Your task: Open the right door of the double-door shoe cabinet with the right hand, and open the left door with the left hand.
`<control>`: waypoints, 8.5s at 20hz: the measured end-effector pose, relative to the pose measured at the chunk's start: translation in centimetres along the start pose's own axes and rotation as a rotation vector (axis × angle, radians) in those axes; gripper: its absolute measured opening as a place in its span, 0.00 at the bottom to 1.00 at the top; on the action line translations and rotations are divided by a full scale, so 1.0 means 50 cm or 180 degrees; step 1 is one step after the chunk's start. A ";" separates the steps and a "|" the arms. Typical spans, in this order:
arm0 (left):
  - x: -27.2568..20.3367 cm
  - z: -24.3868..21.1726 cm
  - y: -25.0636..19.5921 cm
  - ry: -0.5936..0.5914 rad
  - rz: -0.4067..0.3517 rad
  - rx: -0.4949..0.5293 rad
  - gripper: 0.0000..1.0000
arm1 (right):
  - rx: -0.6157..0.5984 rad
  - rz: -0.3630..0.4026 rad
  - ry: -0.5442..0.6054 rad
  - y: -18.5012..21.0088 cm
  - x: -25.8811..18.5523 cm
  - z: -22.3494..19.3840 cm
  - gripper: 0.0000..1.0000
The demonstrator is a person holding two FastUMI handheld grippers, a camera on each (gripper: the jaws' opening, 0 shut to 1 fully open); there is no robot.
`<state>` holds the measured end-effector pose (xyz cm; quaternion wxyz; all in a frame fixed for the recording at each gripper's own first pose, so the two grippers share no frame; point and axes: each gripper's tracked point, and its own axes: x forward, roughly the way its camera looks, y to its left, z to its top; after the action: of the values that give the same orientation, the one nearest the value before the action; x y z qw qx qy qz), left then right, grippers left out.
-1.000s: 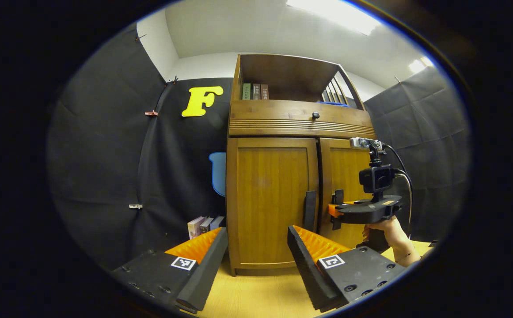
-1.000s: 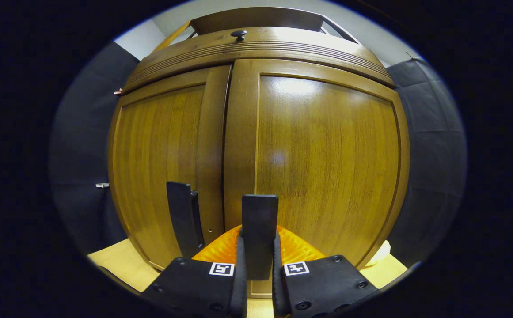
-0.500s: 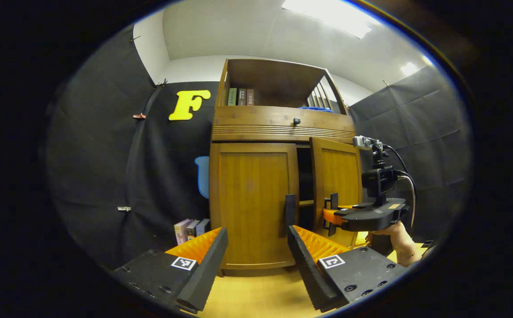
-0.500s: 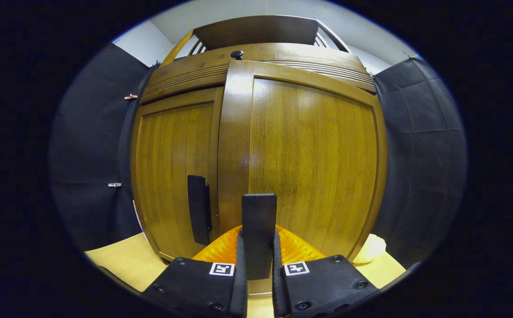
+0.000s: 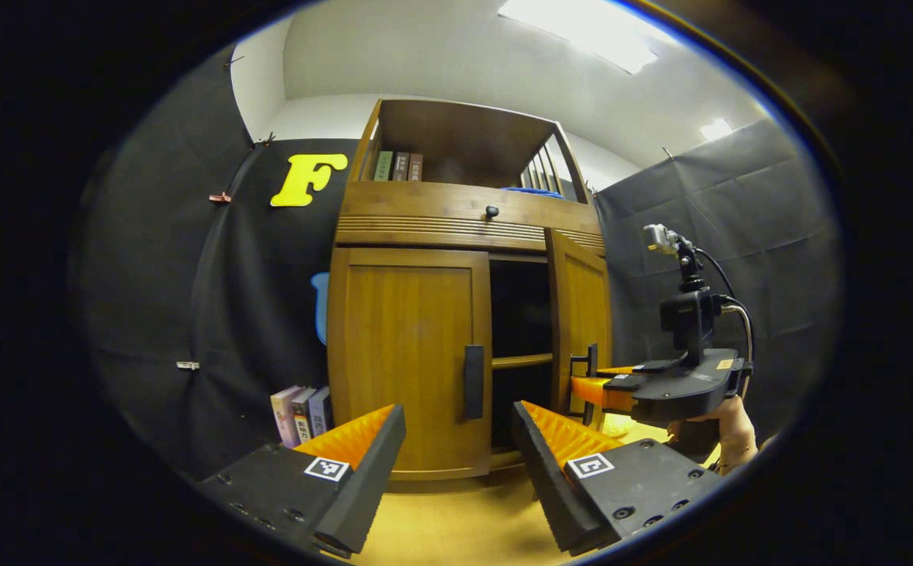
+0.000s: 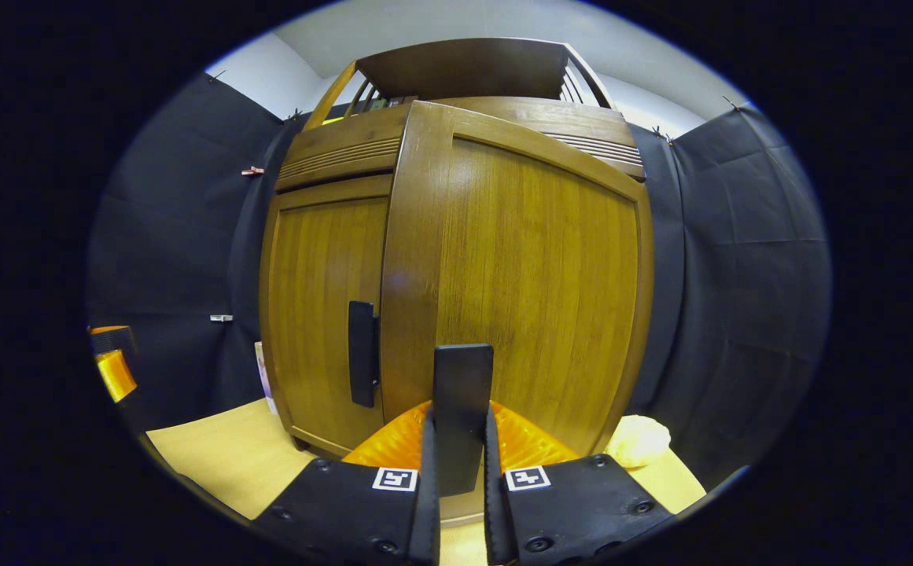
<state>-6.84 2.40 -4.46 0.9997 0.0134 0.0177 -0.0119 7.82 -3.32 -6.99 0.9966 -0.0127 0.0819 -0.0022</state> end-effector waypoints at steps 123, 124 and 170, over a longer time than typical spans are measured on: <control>0.044 -0.087 0.224 0.0144 -0.0035 0.0133 0.29 | 0.0366 0.0940 0.0081 0.160 -0.228 -0.044 0.98; 0.036 -0.083 0.236 0.0127 -0.0002 0.0128 0.29 | 0.0359 0.0962 0.0089 0.172 -0.226 -0.045 0.98; 0.060 0.026 0.027 -0.0057 0.0057 0.0196 0.96 | 0.0027 -0.0133 -0.0345 0.043 -0.215 0.063 0.97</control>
<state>-3.77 3.62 -3.25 0.9990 0.0442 0.0083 -0.0036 -2.25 -1.01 -2.18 0.9993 -0.0103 0.0275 -0.0226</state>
